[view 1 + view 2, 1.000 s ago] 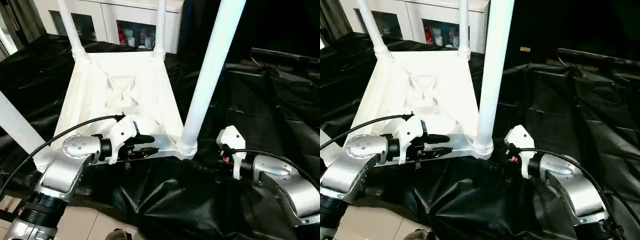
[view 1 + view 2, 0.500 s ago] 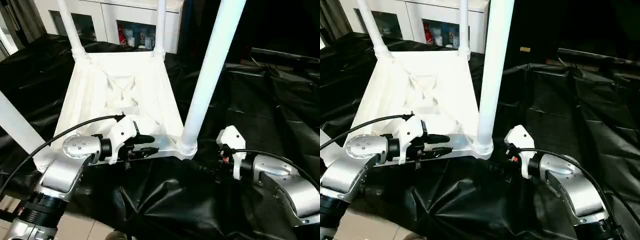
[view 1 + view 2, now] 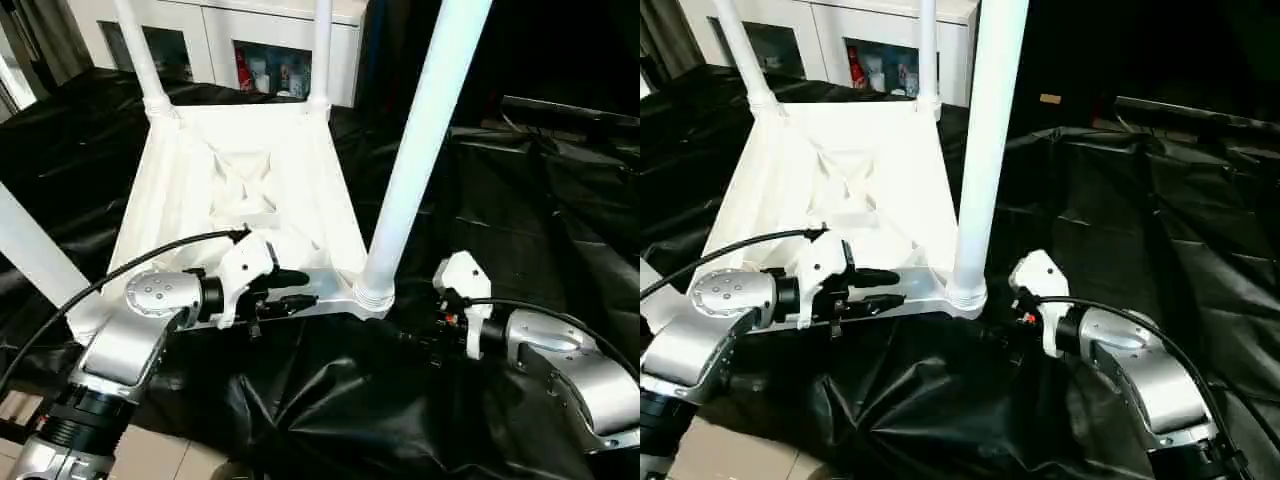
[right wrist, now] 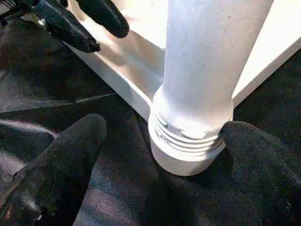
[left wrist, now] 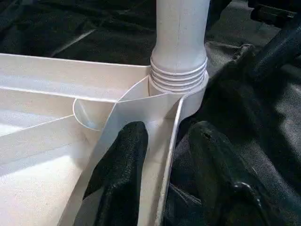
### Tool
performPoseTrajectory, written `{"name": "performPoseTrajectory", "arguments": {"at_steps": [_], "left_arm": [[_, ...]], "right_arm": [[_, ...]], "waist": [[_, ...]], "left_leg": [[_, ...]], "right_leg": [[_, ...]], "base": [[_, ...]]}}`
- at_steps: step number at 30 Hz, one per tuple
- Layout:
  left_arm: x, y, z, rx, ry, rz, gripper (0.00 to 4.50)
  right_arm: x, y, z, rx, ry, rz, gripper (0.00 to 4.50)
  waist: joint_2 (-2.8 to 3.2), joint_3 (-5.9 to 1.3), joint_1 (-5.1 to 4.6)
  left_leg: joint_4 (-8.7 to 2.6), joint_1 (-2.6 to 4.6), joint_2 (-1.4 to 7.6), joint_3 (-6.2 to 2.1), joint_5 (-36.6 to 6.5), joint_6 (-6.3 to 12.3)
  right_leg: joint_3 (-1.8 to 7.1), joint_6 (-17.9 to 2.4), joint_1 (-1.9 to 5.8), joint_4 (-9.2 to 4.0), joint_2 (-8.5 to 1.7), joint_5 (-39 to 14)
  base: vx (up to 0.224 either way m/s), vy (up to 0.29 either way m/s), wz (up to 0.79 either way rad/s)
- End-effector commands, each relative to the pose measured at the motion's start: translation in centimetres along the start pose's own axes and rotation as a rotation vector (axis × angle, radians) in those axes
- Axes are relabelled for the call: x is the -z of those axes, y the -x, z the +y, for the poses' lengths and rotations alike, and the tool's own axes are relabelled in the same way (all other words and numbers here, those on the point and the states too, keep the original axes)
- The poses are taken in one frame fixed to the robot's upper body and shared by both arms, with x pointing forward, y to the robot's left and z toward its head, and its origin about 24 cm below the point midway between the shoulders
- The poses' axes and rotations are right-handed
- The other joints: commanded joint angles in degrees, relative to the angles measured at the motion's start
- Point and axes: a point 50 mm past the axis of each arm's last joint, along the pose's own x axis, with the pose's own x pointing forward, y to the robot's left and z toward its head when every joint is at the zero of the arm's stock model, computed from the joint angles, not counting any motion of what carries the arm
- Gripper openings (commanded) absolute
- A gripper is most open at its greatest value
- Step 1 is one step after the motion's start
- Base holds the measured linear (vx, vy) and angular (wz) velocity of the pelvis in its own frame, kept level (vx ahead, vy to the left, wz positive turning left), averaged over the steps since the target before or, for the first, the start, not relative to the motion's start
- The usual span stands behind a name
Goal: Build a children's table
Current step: Rotate leg to tighten
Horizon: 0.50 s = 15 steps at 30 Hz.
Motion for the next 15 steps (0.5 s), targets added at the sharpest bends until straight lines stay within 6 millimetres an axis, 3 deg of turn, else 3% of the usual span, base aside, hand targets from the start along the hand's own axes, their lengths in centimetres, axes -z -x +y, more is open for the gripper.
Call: {"name": "performPoseTrajectory", "arguments": {"at_steps": [1,15], "left_arm": [[-0.02,0.02,-0.18,0.011,-0.001,0.006,1.72],[-0.02,0.02,-0.18,0.011,-0.001,0.006,1.72]], "right_arm": [[-0.73,-0.01,0.31,-0.017,0.034,-0.018,4.5],[-0.73,-0.01,0.31,-0.017,0.034,-0.018,4.5]], "waist": [[0.1,-4.28,0.1],[0.13,-4.29,0.08]], "left_leg": [[-4.11,0.68,1.68,-0.84,-19.18,1.08],[-4.16,0.71,1.71,-0.87,-19.37,1.0]], "right_leg": [[2.38,-6.24,2.47,-5.4,-3.33,-28.14],[2.36,-6.25,2.43,-5.37,-3.28,-28.03]], "base": [[0.0,0.0,0.0],[0.0,0.0,0.0]]}}
